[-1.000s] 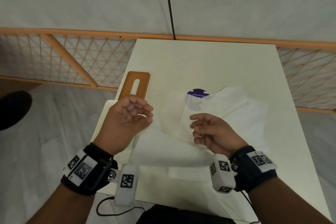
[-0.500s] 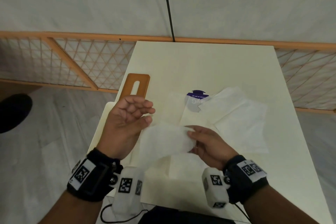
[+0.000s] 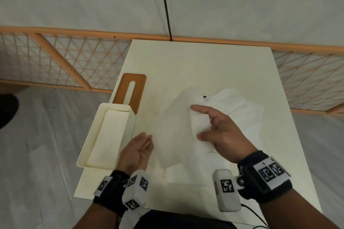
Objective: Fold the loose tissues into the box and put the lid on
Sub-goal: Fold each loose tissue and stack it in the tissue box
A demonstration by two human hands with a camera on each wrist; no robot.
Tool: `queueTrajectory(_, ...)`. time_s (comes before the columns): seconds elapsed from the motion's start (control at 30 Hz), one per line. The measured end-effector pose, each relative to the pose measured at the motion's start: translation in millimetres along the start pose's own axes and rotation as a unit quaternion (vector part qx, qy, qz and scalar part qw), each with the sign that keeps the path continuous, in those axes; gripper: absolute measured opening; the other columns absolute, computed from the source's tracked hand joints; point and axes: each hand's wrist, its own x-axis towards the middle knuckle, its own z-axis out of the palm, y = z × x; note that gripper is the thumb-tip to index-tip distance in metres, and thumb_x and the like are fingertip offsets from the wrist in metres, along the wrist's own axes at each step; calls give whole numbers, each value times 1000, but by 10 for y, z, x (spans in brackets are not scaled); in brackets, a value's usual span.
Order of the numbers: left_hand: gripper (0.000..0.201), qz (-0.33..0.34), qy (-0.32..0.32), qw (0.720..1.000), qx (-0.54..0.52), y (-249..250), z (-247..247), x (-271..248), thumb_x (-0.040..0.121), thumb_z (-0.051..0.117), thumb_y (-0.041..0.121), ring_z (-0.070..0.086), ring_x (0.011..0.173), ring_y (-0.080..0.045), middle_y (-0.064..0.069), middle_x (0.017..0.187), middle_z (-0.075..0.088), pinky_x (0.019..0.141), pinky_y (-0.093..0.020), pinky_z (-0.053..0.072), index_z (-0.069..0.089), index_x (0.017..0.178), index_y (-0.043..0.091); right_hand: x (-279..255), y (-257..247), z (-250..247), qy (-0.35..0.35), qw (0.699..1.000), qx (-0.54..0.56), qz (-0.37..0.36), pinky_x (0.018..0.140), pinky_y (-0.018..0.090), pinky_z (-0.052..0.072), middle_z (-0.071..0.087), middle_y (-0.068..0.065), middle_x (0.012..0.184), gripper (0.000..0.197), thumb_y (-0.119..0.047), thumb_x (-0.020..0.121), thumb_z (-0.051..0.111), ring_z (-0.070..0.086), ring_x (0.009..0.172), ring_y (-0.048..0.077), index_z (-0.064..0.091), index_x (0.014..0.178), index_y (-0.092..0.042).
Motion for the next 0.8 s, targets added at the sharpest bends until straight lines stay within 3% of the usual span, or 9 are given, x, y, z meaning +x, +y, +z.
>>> queueTrajectory(0.07, 49, -94, -40, 994, 30, -35, 59, -22, 94, 61, 44, 72, 95, -33, -22, 117, 69, 78, -43, 58, 61, 113, -1, -25, -76, -1, 11, 1000, -14, -2, 89, 23, 53, 72, -9, 119, 67, 29, 76, 59, 65, 113, 4, 61, 129, -12)
queueTrajectory(0.13, 63, -123, -92, 986, 71, -7, 110, -29, 90, 59, 55, 67, 105, -36, -22, 118, 69, 93, -49, 53, 67, 116, -2, -46, -133, -28, 22, 1000, -7, -5, 90, 28, 54, 72, 1, 121, 55, 18, 78, 64, 66, 114, 12, 65, 126, -10)
queueTrajectory(0.2, 56, -82, -135, 978, 138, 63, 158, -20, 88, 68, 48, 65, 111, -39, -20, 119, 69, 100, -53, 49, 70, 117, 1, -50, -144, -78, 39, 999, 14, 8, 100, 40, 51, 69, 12, 124, 40, -6, 81, 65, 65, 117, 27, 70, 121, -9)
queueTrajectory(0.33, 29, 22, -188, 952, 239, 229, 310, -52, 90, 63, 9, 70, 105, -33, -14, 113, 73, 79, -37, 60, 65, 119, 3, -41, -109, -168, 127, 990, -63, -10, 93, 45, 49, 71, 23, 109, 38, -46, 75, 83, 66, 94, 29, 78, 105, -23)
queueTrajectory(0.4, 34, 76, -214, 938, 263, 282, 349, -118, 88, 61, 5, 67, 112, -31, -13, 119, 71, 89, -37, 57, 64, 121, 3, -44, -91, -230, 156, 983, -93, -30, 87, 53, 56, 71, 24, 104, 25, -27, 81, 83, 68, 88, 40, 76, 105, -27)
queueTrajectory(0.43, 32, 112, -224, 924, 287, 307, 360, -143, 91, 60, 4, 66, 114, -28, -10, 121, 71, 93, -39, 55, 64, 123, 7, -56, -97, -258, 163, 980, -109, -36, 85, 56, 57, 73, 20, 102, 33, -13, 84, 79, 69, 92, 41, 73, 111, -31)
queueTrajectory(0.57, 29, 205, -242, 872, 373, 426, 424, -256, 99, 53, 3, 70, 106, -17, 1, 116, 73, 85, -34, 59, 64, 120, 19, -113, -160, -343, 125, 982, -138, -19, 67, 27, 59, 77, -1, 101, 84, 5, 88, 66, 75, 88, 21, 32, 147, -45)
queueTrajectory(0.63, 30, 225, -248, 870, 361, 474, 460, -296, 99, 52, 0, 70, 105, -17, 2, 113, 74, 85, -32, 59, 65, 116, 20, -108, -166, -372, 118, 983, -140, -12, 72, 28, 57, 78, 0, 102, 89, 6, 90, 63, 75, 92, 19, 23, 153, -44)
queueTrajectory(0.8, 32, 230, -284, 878, 309, 490, 478, -286, 95, 58, 3, 67, 112, -22, -3, 117, 73, 91, -35, 55, 77, 107, 25, -86, -133, -461, 115, 993, -26, -16, 86, 48, 56, 75, 16, 106, 78, 18, 88, 54, 71, 102, 33, 46, 146, -34)
